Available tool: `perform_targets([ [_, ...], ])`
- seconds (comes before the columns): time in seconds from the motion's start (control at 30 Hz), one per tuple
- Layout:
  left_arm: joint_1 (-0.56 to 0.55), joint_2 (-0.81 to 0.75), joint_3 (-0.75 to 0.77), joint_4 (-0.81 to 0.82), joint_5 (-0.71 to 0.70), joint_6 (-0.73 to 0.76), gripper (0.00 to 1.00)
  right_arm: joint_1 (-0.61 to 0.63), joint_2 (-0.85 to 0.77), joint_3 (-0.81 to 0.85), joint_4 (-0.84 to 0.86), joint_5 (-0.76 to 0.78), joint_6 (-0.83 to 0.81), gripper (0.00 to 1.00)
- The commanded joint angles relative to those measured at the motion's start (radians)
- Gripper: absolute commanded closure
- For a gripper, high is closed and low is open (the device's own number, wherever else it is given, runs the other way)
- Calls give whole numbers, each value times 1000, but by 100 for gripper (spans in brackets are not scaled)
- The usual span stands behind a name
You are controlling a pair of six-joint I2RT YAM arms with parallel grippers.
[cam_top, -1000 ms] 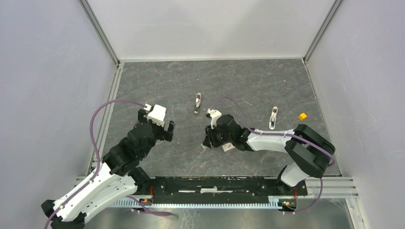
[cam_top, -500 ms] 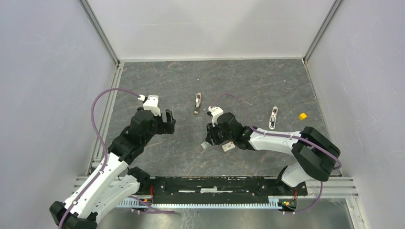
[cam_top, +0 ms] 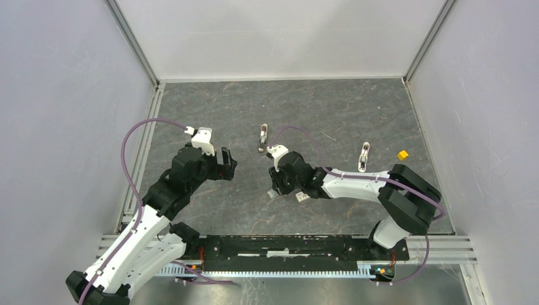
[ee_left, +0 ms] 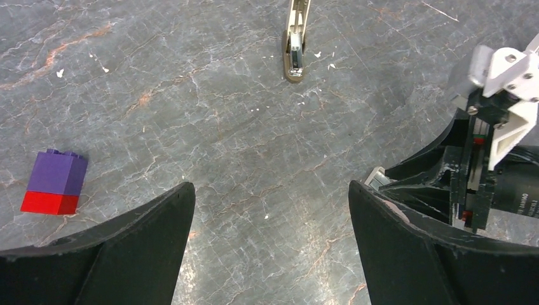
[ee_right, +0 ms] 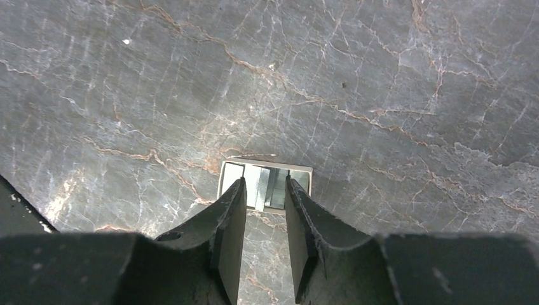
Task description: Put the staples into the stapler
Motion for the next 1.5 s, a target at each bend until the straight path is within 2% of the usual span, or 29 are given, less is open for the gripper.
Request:
perform_targets([
  [0.0,3,-16,5,37,11,27,3,10,21,45,-7,29,-16,65],
  [0.57,3,-41,-5,43,14,37,2,21,61,57,-2,32,-1,67],
  [1.27,3,-52,-7,47,14,43,2,22,43,26,25,41,16,81],
  [1.47,4,-55,-8,45,14,44,2,20,34,14,31,37,21,82],
])
